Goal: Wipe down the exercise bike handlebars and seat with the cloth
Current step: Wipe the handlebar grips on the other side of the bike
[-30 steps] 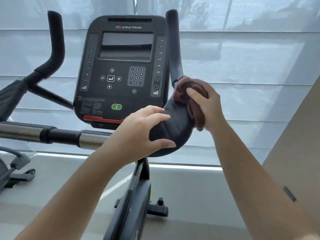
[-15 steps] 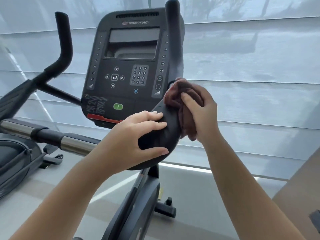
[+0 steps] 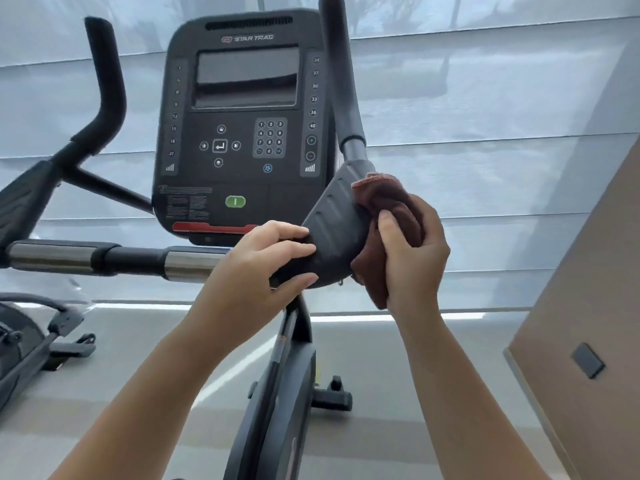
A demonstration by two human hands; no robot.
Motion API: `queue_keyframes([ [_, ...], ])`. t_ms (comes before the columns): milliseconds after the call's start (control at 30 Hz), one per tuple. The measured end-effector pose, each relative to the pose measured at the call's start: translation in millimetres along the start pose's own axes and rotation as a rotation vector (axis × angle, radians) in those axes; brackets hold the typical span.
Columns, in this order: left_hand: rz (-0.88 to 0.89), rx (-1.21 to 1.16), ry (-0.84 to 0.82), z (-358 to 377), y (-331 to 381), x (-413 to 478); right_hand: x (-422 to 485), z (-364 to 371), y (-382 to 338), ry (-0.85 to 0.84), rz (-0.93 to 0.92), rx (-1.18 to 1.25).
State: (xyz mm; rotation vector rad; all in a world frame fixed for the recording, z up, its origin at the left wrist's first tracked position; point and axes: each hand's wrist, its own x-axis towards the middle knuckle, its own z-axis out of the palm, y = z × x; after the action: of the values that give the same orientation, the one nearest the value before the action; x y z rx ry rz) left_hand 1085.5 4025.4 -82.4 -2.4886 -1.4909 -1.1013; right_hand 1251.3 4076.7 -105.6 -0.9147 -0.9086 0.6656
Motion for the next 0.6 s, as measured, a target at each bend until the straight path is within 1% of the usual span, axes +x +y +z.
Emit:
queue_keyframes([
  [100,0.010,-0.056,0.016,1,-3,-7,-37,17,1,0.240,0.022,0.010],
  [167,0.022,-0.082,0.025,2,-4,-11,-58,30,0,0.359,0.052,0.047],
  [300,0.041,-0.118,0.051,4,-6,-14,-71,42,-5,0.455,0.025,0.060],
  [367,0.066,-0.103,0.062,5,-7,-16,-74,42,-6,0.446,-0.008,0.026],
  [467,0.084,-0.079,0.074,6,-7,-18,-76,35,-6,0.366,-0.036,-0.061],
  [533,0.074,-0.069,0.087,7,-6,-19,-73,25,-6,0.281,-0.040,-0.115],
  [600,0.058,-0.051,0.103,8,-4,-19,-68,12,-6,0.161,-0.044,-0.159],
])
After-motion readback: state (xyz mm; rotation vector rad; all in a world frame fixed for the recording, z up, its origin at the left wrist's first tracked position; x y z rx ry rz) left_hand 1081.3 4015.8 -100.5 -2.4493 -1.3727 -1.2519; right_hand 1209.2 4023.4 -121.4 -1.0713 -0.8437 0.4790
